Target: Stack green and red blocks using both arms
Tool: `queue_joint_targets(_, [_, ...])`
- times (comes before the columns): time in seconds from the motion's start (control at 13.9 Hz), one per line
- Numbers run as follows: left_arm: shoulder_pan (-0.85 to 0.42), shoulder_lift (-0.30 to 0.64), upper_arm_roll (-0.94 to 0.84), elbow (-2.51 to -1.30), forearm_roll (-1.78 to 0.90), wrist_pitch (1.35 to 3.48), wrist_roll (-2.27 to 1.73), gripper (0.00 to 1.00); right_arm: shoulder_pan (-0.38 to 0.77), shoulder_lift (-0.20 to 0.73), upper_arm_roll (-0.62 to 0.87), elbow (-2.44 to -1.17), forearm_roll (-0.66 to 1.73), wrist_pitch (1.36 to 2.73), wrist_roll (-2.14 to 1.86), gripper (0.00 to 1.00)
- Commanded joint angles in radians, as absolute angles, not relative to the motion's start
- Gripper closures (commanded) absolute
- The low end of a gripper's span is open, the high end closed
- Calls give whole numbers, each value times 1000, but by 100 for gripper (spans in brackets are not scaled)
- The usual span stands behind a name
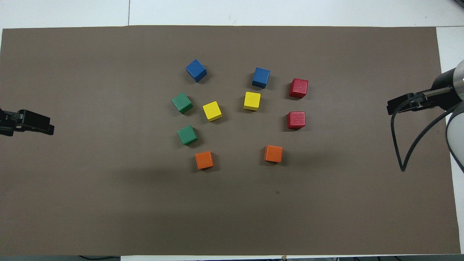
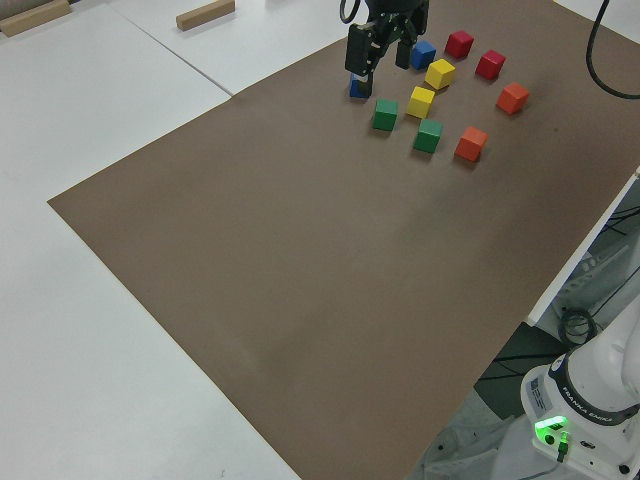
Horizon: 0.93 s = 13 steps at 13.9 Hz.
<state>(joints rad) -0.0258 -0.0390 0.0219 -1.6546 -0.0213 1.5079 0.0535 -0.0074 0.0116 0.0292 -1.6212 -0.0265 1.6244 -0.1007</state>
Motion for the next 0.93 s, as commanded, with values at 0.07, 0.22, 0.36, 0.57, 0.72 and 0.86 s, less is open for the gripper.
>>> queue_joint_targets(0.07, [-29,-52,29,-1661,-34,1511,58,0,-20,-5,38,-1641,-37,1657,-84,0])
queue_joint_targets(0.22, [-29,-52,29,-1661,-34,1511,58,0,-15,-5,38,-1643,-43,1669,-89,0])
queue_joint_targets(0.36, [-29,-52,29,-1661,-34,1511,58,0,-14,-5,40,-1646,-46,1667,-106,0])
queue_joint_targets(0.57, [-29,-52,29,-1661,-34,1511,58,0,-17,-5,40,-1646,-43,1667,-110,0])
queue_joint_targets(0.72, [-29,-52,29,-1661,-34,1511,58,0,-14,-9,43,-1657,-41,1669,-101,0])
queue_joint_targets(0.86, [-29,-52,29,-1661,-34,1511,58,0,14,-11,46,-1672,-35,1693,-40,0])
